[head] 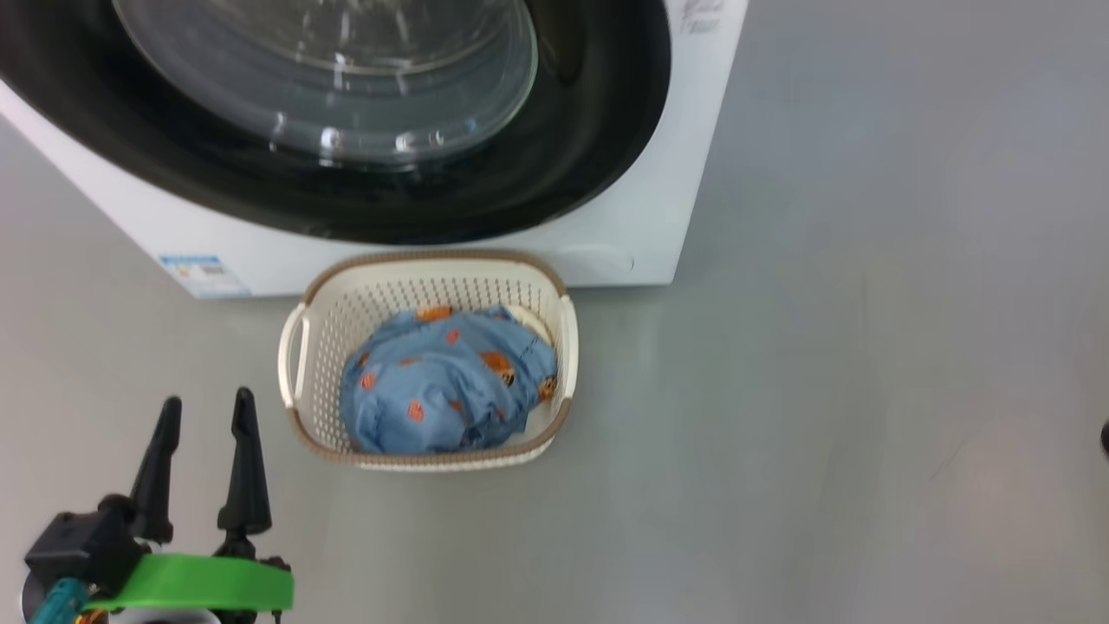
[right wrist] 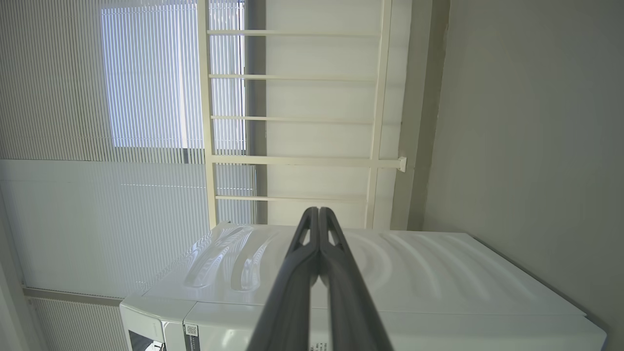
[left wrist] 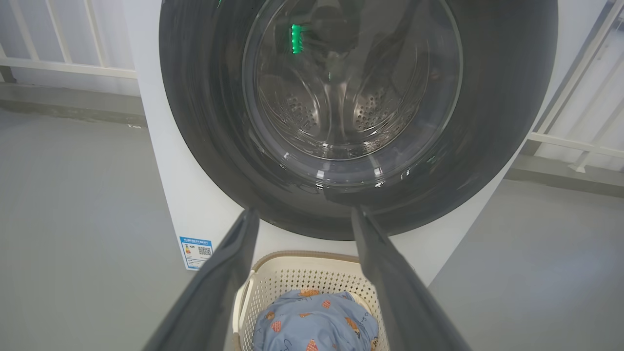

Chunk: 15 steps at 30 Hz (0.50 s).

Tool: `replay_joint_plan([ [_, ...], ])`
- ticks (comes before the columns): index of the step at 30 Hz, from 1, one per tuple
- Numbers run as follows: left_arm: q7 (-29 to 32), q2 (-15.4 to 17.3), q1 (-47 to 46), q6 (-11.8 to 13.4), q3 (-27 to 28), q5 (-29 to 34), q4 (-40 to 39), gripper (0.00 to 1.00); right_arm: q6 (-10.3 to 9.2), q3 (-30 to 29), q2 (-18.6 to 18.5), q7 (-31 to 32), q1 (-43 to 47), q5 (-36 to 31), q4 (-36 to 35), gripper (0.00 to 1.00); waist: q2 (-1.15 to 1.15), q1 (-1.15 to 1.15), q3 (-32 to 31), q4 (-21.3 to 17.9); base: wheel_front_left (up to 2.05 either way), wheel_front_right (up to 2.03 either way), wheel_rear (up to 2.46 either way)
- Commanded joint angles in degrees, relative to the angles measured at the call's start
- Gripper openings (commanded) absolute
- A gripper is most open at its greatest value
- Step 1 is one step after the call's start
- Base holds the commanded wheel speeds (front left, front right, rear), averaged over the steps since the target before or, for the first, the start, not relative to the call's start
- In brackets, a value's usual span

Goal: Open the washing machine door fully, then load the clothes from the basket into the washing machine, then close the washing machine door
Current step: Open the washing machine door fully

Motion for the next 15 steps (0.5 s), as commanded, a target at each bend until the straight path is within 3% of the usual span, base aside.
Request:
replay_joint_plan([
  [1, -0.52, 0.84, -2.09, -0.09, 1.70, 0.13, -1.85, 1.00, 0.09, 0.27, -1.54, 1.64, -2.63, 0.46, -1.29, 0.00, 0.00, 0.00, 3.76, 1.68, 0.00, 0.00, 0.00],
  [15, -0.52, -0.23, -3.86, -0.09, 1.93, 0.94, -4.76, 1.00, 0.09, -3.80, -2.32, 14.85, -14.00, -0.87, -1.30, 0.00, 0.00, 0.00, 12.32, 6.44, 0.00, 0.00, 0.00],
])
